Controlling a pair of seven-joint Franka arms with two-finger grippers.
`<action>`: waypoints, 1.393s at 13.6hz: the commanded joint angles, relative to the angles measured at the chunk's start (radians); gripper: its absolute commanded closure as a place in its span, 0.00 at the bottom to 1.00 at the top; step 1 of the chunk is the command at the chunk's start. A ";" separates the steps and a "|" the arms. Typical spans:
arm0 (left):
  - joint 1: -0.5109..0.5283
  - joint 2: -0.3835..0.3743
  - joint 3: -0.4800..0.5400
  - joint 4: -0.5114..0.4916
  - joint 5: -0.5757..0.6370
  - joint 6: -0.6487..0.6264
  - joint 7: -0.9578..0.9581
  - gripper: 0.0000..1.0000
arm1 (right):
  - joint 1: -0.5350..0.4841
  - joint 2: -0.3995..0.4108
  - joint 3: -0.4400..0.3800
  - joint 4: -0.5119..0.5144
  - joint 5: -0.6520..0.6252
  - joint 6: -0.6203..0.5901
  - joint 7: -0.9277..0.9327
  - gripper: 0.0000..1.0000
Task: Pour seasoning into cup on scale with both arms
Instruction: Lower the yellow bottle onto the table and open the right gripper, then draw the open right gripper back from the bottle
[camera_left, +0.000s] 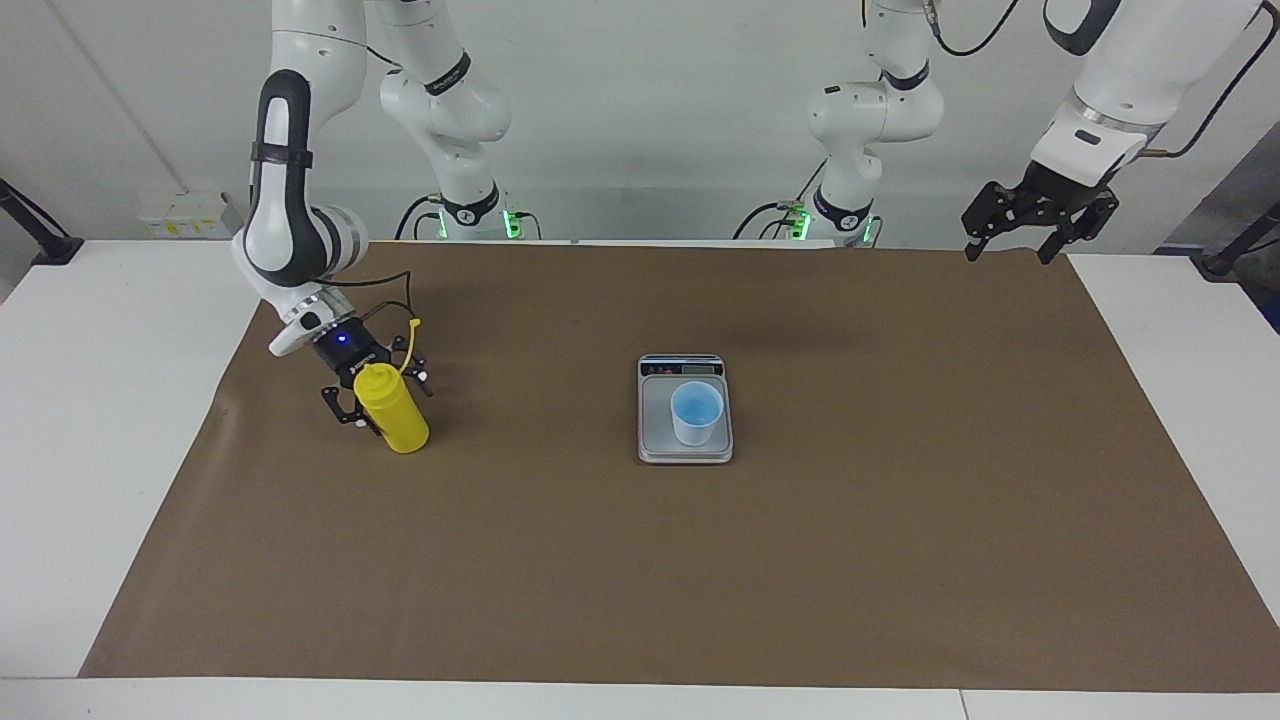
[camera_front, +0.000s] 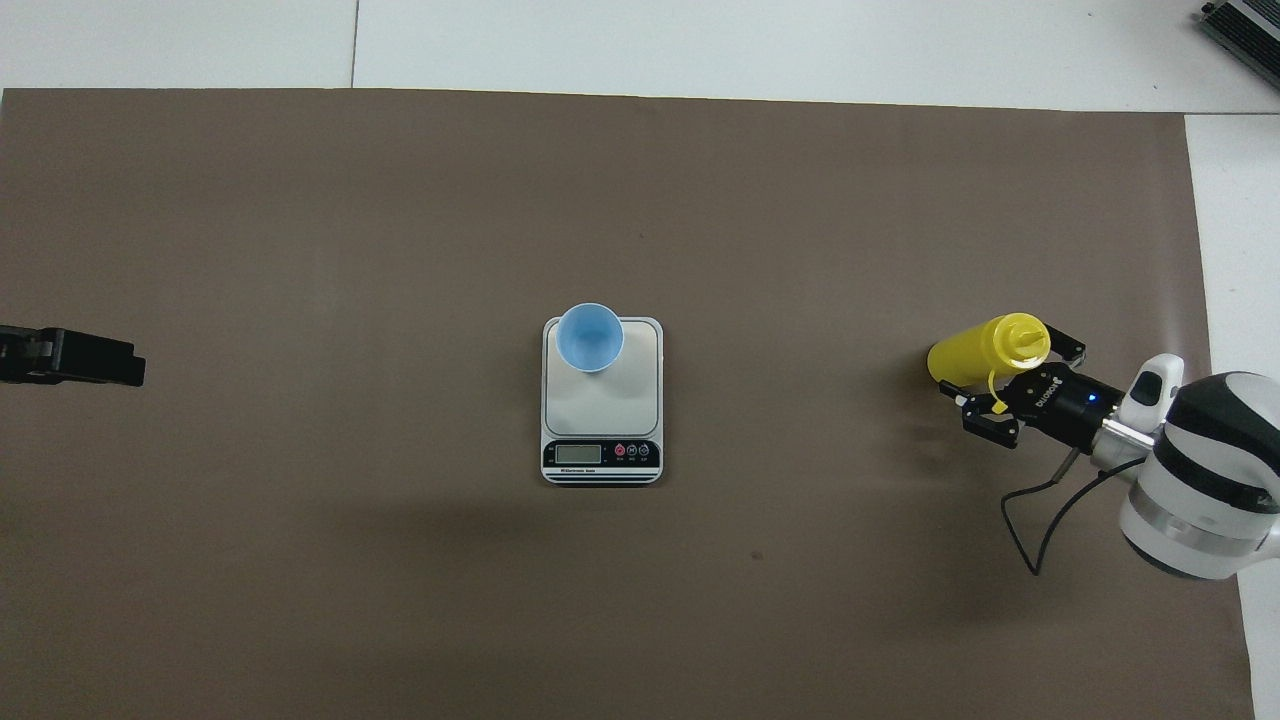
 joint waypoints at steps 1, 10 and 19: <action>0.006 -0.012 0.000 -0.016 0.001 -0.005 0.010 0.00 | -0.035 -0.035 0.005 -0.016 -0.158 0.011 -0.014 0.00; 0.008 -0.012 0.001 -0.016 0.001 -0.006 0.010 0.00 | -0.080 -0.067 0.000 0.194 -0.581 0.043 0.004 0.00; 0.006 -0.012 0.000 -0.016 0.002 -0.006 0.010 0.00 | -0.017 -0.144 0.011 0.317 -1.031 -0.026 0.506 0.00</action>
